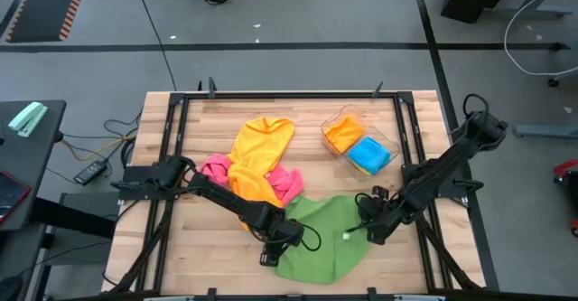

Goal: Fold microfiber towels
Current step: Fold the green towel

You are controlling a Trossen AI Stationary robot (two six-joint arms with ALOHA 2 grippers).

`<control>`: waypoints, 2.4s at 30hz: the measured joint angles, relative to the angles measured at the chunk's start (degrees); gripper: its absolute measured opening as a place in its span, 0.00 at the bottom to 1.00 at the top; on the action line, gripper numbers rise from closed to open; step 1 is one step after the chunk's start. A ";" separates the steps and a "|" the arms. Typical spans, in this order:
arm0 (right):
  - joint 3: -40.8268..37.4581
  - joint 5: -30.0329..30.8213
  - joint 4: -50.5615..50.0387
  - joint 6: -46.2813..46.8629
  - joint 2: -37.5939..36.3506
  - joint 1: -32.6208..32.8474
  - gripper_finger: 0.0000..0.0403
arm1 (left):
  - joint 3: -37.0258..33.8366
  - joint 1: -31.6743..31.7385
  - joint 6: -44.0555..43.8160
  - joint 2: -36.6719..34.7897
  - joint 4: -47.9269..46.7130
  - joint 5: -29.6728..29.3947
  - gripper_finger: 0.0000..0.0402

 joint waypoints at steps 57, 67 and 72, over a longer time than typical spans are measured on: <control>2.04 -3.63 18.55 -25.48 9.42 -3.21 0.23 | 4.83 -2.23 3.52 -1.18 6.78 6.01 0.32; 2.04 -5.38 17.76 -24.20 6.63 -3.06 0.11 | 4.83 -2.10 3.52 -1.18 6.76 6.01 0.32; 3.00 -5.62 15.87 -24.81 2.59 -2.14 0.10 | 4.83 -1.77 3.48 -1.18 6.78 6.02 0.31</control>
